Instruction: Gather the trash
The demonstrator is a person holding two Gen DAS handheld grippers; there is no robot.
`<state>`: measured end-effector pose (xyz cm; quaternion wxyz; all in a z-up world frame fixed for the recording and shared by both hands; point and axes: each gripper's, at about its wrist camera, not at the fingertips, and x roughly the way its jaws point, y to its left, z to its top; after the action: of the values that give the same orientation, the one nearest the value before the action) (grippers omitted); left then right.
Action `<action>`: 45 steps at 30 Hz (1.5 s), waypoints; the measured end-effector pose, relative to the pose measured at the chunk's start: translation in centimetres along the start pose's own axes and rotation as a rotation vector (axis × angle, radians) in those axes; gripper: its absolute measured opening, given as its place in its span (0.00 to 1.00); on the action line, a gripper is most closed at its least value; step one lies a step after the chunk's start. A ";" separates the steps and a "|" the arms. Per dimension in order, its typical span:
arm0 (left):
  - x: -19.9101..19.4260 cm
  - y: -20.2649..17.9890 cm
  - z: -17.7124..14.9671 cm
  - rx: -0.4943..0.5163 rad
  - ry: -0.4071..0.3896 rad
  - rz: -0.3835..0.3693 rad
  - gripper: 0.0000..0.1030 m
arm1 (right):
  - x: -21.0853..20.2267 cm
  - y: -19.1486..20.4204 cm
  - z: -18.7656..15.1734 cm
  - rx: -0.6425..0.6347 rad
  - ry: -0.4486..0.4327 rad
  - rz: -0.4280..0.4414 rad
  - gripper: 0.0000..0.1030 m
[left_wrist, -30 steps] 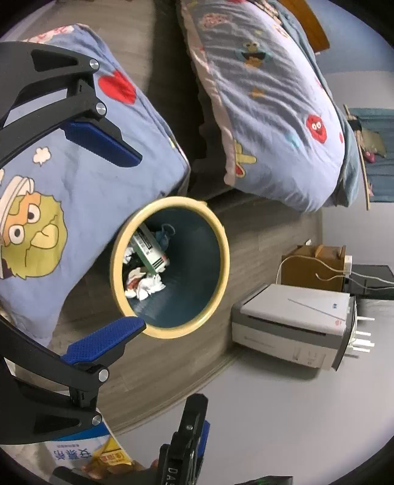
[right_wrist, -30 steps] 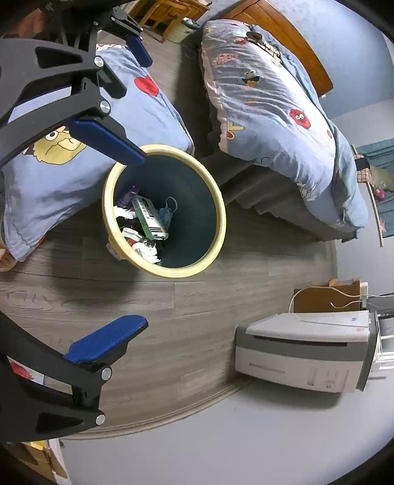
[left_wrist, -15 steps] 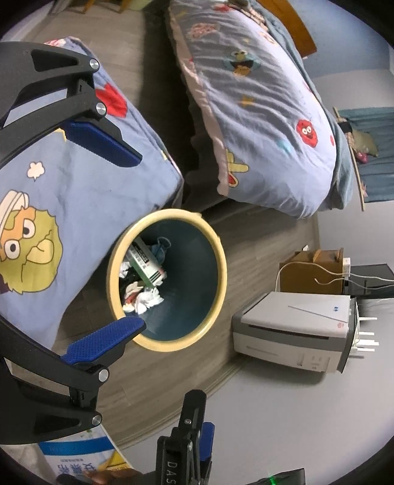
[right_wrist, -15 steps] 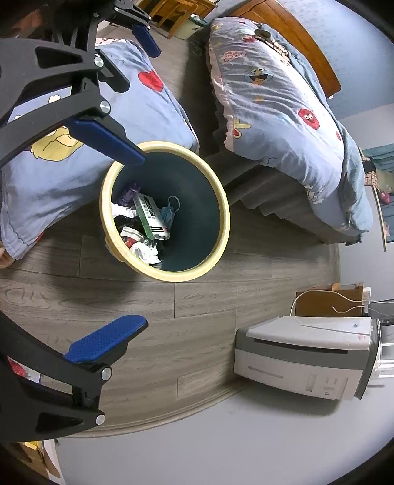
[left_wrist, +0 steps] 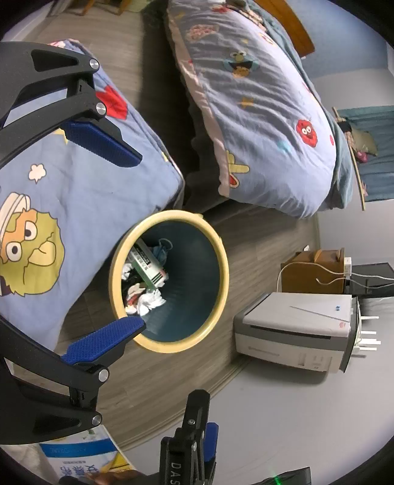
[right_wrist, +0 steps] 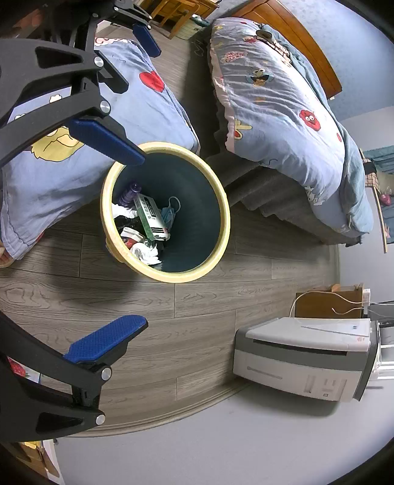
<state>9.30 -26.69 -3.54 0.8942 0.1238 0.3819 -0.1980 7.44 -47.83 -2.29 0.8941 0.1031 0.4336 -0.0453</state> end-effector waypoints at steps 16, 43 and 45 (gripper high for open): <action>0.1 -0.3 -0.1 0.002 0.003 -0.004 0.95 | 0.0 0.1 0.0 -0.003 0.003 0.003 0.94; 0.1 -0.6 0.0 0.003 0.003 -0.006 0.95 | -0.1 0.2 0.0 -0.002 0.004 0.001 0.94; 0.1 -0.6 0.0 0.003 0.003 -0.005 0.95 | -0.1 0.2 -0.1 -0.003 0.004 0.001 0.94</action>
<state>9.10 -27.29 -3.69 0.8930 0.1243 0.3833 -0.2003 7.39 -47.60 -2.25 0.8933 0.1021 0.4355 -0.0440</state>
